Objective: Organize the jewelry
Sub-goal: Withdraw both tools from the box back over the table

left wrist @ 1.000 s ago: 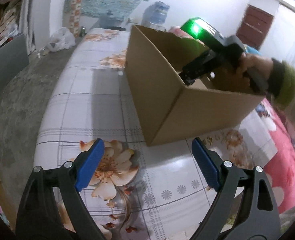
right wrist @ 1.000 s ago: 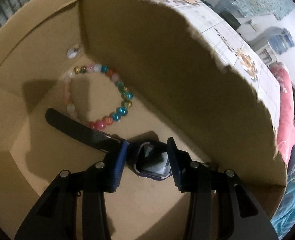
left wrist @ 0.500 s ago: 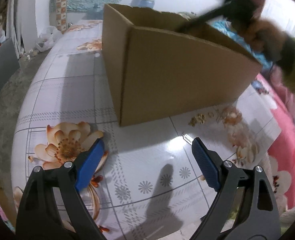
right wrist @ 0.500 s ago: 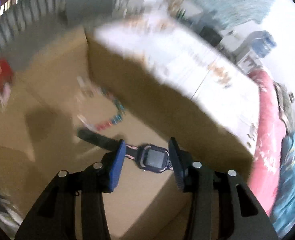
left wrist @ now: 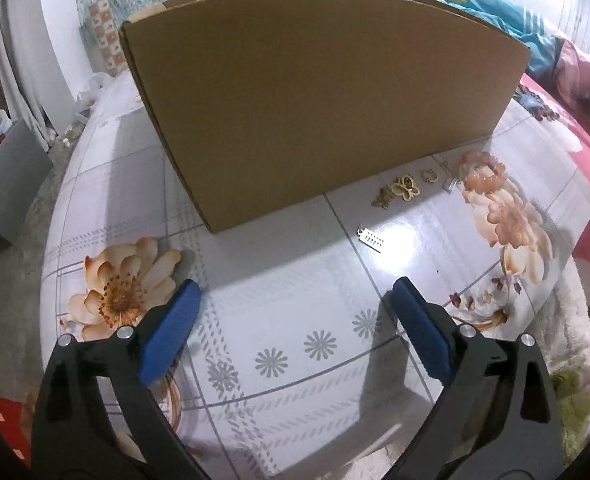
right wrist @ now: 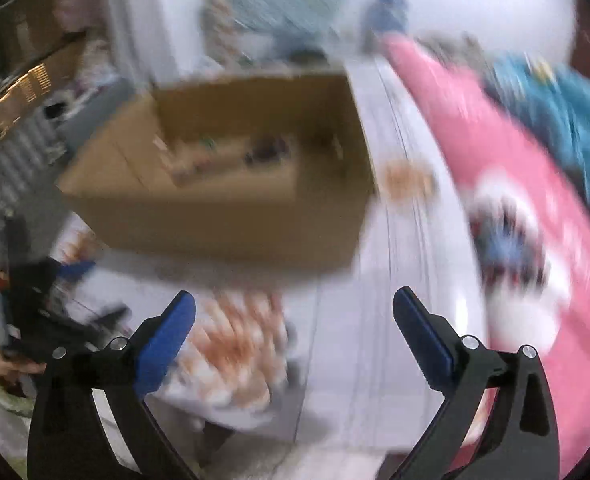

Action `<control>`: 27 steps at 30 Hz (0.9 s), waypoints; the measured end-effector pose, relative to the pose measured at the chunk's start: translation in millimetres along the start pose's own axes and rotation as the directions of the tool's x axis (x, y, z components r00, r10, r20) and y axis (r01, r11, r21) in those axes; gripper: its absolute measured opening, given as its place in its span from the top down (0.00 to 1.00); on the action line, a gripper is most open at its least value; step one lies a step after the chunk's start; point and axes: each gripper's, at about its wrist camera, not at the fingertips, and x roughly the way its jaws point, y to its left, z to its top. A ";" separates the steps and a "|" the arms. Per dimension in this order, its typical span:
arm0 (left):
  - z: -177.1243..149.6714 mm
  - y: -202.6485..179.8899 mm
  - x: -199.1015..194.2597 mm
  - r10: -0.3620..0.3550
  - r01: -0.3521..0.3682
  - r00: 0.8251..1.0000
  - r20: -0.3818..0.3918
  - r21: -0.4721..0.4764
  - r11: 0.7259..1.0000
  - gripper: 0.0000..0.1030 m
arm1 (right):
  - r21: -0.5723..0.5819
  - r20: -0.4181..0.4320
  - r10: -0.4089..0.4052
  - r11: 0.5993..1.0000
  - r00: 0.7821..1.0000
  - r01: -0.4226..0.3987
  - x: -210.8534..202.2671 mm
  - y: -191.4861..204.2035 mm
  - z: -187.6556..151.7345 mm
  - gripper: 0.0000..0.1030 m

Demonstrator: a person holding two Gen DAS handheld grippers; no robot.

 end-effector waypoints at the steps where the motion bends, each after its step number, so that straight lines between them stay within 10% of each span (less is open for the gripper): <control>1: -0.4 -0.4 0.2 0.000 0.000 1.000 -0.003 0.001 1.000 0.08 | 0.025 -0.031 -0.031 0.999 0.999 0.032 11.2 -2.9 -10.9 0.07; 9: -4.3 4.0 -2.4 0.000 0.000 1.000 -0.023 0.011 1.000 0.07 | -0.073 -0.108 -0.168 0.984 0.980 0.161 57.7 5.1 -40.9 0.07; 27: -1.4 4.2 -2.3 0.000 0.000 1.000 -0.009 0.009 1.000 0.07 | -0.052 -0.003 -0.096 0.994 0.995 0.096 48.8 0.8 -43.5 0.06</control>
